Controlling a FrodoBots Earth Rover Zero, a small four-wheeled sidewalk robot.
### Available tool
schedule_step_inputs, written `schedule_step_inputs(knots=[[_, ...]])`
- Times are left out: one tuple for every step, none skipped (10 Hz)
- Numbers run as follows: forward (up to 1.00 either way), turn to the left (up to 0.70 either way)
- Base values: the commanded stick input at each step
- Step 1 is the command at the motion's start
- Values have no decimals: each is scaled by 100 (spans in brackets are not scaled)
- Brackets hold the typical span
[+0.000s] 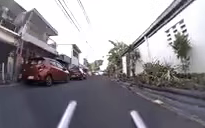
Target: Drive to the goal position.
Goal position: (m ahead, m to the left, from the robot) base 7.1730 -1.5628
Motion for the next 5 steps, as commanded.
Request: schedule_step_inputs(knots=[[100,0],[100,0],[100,0],[100,0],[100,0]])
